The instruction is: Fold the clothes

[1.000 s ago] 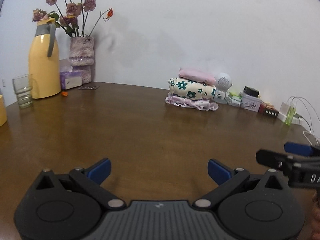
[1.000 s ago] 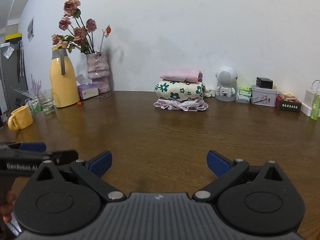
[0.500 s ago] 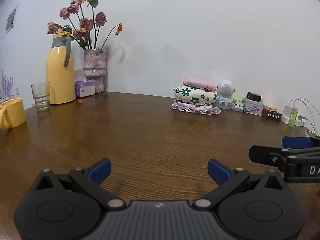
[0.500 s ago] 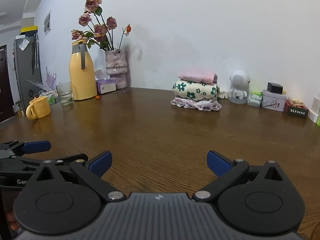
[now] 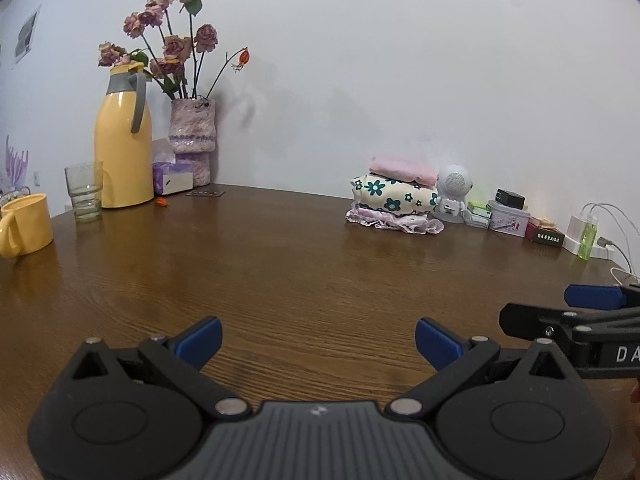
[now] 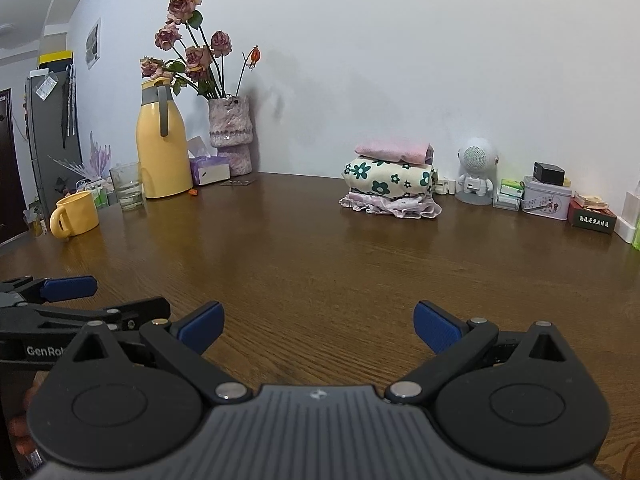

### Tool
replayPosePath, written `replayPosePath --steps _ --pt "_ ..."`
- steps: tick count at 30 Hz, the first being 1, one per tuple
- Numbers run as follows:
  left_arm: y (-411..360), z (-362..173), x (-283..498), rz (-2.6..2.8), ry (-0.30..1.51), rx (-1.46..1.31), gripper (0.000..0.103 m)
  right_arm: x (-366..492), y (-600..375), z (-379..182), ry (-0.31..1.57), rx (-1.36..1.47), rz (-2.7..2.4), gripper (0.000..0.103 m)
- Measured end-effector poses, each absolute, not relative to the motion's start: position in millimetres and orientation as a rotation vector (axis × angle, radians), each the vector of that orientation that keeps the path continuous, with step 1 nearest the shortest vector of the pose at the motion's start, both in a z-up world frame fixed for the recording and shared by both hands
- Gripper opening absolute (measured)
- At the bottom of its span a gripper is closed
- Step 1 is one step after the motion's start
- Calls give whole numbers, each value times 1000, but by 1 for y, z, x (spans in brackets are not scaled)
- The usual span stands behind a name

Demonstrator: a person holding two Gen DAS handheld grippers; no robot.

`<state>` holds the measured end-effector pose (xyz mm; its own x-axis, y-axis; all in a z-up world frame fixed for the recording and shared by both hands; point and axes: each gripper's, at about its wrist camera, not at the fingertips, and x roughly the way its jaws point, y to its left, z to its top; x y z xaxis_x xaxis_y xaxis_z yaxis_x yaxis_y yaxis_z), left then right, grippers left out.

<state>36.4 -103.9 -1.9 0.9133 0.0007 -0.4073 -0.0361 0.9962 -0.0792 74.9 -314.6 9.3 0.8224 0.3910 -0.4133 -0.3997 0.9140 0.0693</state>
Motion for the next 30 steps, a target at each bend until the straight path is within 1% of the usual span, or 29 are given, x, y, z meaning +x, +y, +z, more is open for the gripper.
replayPosePath --steps 30 --pt "-102 -3 36 56 443 -106 103 77 -315 8 440 -20 422 103"
